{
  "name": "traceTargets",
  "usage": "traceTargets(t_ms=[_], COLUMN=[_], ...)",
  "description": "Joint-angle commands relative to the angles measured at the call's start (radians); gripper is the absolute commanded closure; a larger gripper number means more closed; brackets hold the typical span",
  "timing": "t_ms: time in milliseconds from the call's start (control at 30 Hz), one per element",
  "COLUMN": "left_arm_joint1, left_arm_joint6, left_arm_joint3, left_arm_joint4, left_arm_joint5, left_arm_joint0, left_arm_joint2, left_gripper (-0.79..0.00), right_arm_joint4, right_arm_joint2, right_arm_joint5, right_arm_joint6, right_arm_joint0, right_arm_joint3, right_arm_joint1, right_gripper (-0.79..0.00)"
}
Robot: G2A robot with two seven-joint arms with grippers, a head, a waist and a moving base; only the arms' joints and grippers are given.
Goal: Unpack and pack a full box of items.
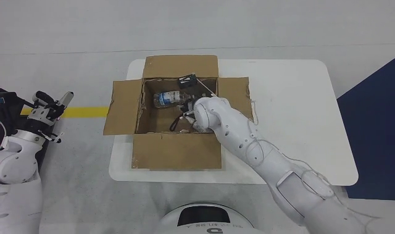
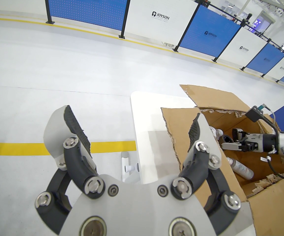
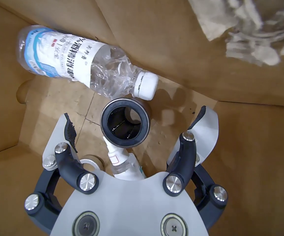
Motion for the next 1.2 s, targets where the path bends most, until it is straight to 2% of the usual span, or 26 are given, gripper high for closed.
traceTargets(t_ms=[0, 67, 100, 133, 167, 267, 567, 667, 733, 833, 967, 1100, 1167], left_arm_joint1=[0.000, 0.000, 0.000, 0.000, 0.000, 0.000, 0.000, 0.000, 0.000, 0.000, 0.000, 0.000, 0.000], left_arm_joint6=[0.000, 0.000, 0.000, 0.000, 0.000, 0.000, 0.000, 0.000, 0.000, 0.000, 0.000, 0.000, 0.000], left_arm_joint3=[0.000, 0.000, 0.000, 0.000, 0.000, 0.000, 0.000, 0.000, 0.000, 0.000, 0.000, 0.000, 0.000], left_arm_joint4=[0.000, 0.000, 0.000, 0.000, 0.000, 0.000, 0.000, 0.000, 0.000, 0.000, 0.000, 0.000, 0.000], left_arm_joint5=[0.000, 0.000, 0.000, 0.000, 0.000, 0.000, 0.000, 0.000, 0.000, 0.000, 0.000, 0.000, 0.000], left_arm_joint0=[0.000, 0.000, 0.000, 0.000, 0.000, 0.000, 0.000, 0.000, 0.000, 0.000, 0.000, 0.000, 0.000], left_arm_joint2=[0.000, 0.000, 0.000, 0.000, 0.000, 0.000, 0.000, 0.000, 0.000, 0.000, 0.000, 0.000, 0.000], left_gripper=[-0.785, -0.785, -0.785, -0.785, -0.785, -0.785, -0.785, -0.785, -0.785, -0.785, -0.785, -0.785, -0.785], right_arm_joint4=[0.013, 0.018, 0.021, 0.026, 0.028, 0.032, 0.001, -0.035, -0.067, -0.143, -0.247, -0.308, -0.319], right_arm_joint2=[-0.014, -0.023, -0.027, -0.029, -0.031, -0.031, -0.014, -0.004, 0.018, 0.070, 0.183, 0.316, 0.371], right_arm_joint5=[0.001, 0.007, 0.010, 0.010, 0.010, 0.011, 0.036, 0.036, -0.006, -0.066, -0.186, -0.306, -0.337], right_arm_joint6=[0.009, 0.010, 0.010, 0.011, 0.009, 0.003, 0.001, -0.006, -0.023, -0.050, -0.140, -0.346, -0.466], right_arm_joint0=[0.018, 0.032, 0.037, 0.041, 0.044, 0.048, 0.033, 0.004, -0.047, -0.154, -0.365, -0.614, -0.717], right_arm_joint3=[0.036, 0.064, 0.075, 0.084, 0.093, 0.108, 0.095, 0.033, -0.066, -0.244, -0.513, -0.795, -0.878], right_arm_joint1=[-0.014, -0.025, -0.030, -0.035, -0.039, -0.046, -0.051, -0.042, -0.023, 0.018, 0.082, 0.135, 0.150], right_gripper=[-0.736, -0.674, -0.548, -0.369, -0.256, 0.000, 0.000, 0.000, 0.000, 0.000, 0.000, 0.000, 0.000])
